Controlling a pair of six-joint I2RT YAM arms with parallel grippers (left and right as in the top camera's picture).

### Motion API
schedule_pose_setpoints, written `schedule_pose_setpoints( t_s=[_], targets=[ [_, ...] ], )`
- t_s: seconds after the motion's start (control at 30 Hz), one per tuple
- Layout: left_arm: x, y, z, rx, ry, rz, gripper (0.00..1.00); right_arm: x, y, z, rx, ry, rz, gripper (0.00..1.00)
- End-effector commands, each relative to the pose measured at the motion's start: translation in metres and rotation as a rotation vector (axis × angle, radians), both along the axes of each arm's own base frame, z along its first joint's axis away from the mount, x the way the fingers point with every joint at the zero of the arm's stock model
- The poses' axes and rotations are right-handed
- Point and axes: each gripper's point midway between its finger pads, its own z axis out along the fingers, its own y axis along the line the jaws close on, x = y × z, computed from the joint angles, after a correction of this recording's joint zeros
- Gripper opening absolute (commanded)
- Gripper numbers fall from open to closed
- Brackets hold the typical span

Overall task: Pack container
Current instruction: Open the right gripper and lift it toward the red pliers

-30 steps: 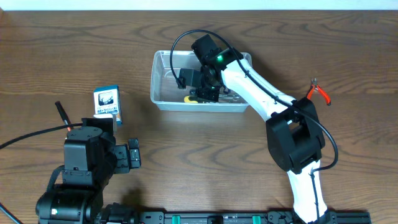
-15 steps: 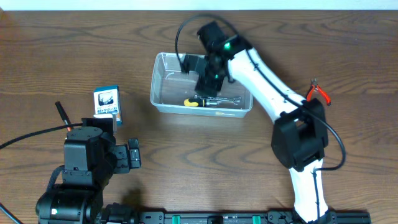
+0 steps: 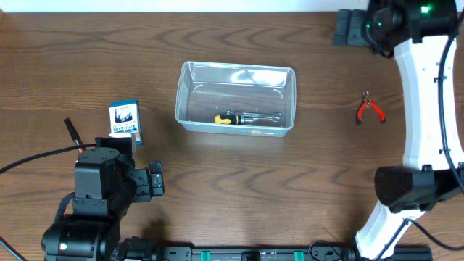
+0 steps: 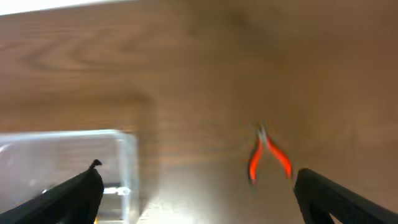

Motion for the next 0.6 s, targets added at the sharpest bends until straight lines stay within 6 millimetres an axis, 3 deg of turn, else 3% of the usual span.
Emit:
schedule_pose_setpoints(
  t_s=[0.0,0.27,0.4,0.57],
  targets=[
    [0.0,0.003,0.0,0.008,0.001,0.012,0.98,-0.002,-0.017,-0.076,0.054,0.185,-0.231,0.99],
    [0.0,0.003,0.0,0.008,0.001,0.012,0.98,-0.016,-0.039,-0.176,0.079,0.391,-0.36,0.99],
    [0.0,0.003,0.0,0.008,0.001,0.012,0.98,-0.018,-0.047,-0.201,0.102,0.435,-0.382,0.99],
    [0.0,0.003,0.0,0.008,0.001,0.012,0.98,-0.02,-0.059,-0.216,0.104,0.464,-0.41,0.99]
  ],
)
